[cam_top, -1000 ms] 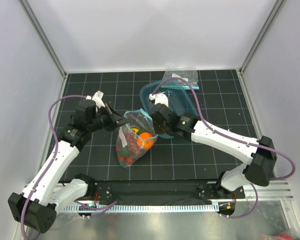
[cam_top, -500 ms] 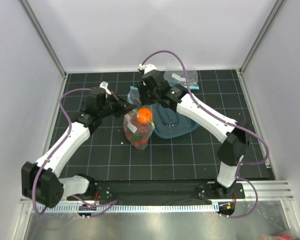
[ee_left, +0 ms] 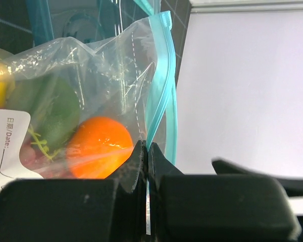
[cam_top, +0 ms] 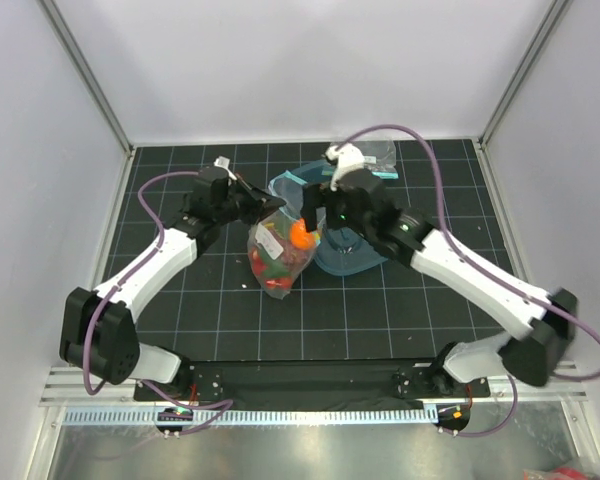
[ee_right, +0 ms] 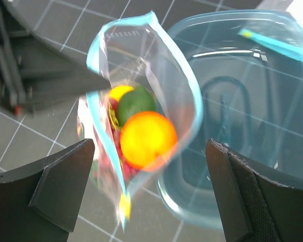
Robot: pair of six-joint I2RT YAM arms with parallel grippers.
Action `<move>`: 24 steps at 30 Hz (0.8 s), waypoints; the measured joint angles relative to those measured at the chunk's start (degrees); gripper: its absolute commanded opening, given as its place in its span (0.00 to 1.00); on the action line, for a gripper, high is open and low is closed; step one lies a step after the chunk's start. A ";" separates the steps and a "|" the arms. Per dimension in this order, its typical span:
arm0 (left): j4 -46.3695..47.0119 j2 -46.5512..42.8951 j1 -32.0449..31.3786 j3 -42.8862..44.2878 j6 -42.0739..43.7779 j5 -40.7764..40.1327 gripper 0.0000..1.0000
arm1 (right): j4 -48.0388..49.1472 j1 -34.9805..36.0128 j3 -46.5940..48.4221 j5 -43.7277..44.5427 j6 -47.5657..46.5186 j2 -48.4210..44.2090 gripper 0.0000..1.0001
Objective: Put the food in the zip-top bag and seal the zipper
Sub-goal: Adjust the zipper food storage bag at the center of the board.
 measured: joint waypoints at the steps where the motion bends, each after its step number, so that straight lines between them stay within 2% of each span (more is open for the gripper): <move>1: 0.13 -0.04 0.00 0.09 0.02 -0.24 0.00 | 0.98 0.02 -2.80 0.46 0.15 -3.30 0.99; 4: 0.42 -0.35 0.00 0.11 0.02 -0.74 0.00 | 2.32 0.04 -9.27 0.35 1.05 -11.80 0.88; 5: 0.44 -0.42 0.00 0.11 0.04 -0.83 0.00 | 2.49 0.04 -11.08 -0.15 1.57 -14.16 0.82; 11: 0.39 -0.83 0.00 0.11 0.26 -1.42 0.00 | 7.87 0.04 -26.77 -6.71 4.70 -24.35 0.74; 17: 0.39 -0.87 0.00 0.11 0.35 -1.46 0.00 | 14.91 0.26 -34.29 -11.78 6.58 -24.15 0.72; 24: 0.37 -0.87 0.00 0.11 0.50 -1.46 0.00 | 22.88 1.40 -35.19 -13.07 7.06 -20.50 0.71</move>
